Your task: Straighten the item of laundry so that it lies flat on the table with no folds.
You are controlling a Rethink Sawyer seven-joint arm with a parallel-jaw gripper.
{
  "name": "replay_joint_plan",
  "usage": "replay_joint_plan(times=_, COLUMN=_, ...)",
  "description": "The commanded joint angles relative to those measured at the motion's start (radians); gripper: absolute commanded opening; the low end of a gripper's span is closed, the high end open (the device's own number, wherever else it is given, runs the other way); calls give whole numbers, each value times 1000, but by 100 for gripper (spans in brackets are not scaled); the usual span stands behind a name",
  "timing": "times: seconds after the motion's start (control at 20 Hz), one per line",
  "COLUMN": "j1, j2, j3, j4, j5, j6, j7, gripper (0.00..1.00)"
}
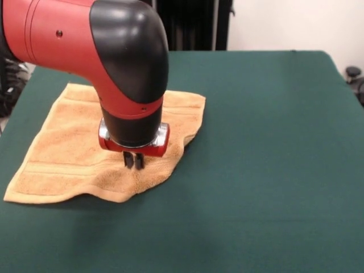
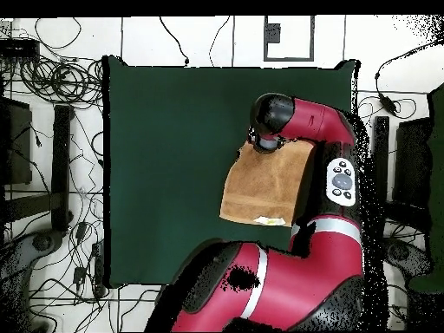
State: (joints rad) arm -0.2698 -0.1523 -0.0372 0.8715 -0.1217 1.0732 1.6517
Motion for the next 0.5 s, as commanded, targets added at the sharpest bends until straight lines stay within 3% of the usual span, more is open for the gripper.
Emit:
replay_joint_plan(times=0.05, j1=24, j2=-50, j3=3, j4=74, j5=-53, j6=298, j7=-92, gripper=0)
replay_joint_plan(times=0.25, j1=14, j2=-81, j3=5, j4=93, j5=-56, j6=347, j7=-92, gripper=0)
replay_joint_plan(times=0.5, j1=-1, j2=-147, j3=-1, j4=206, j5=-46, j6=342, j7=-70, gripper=0)
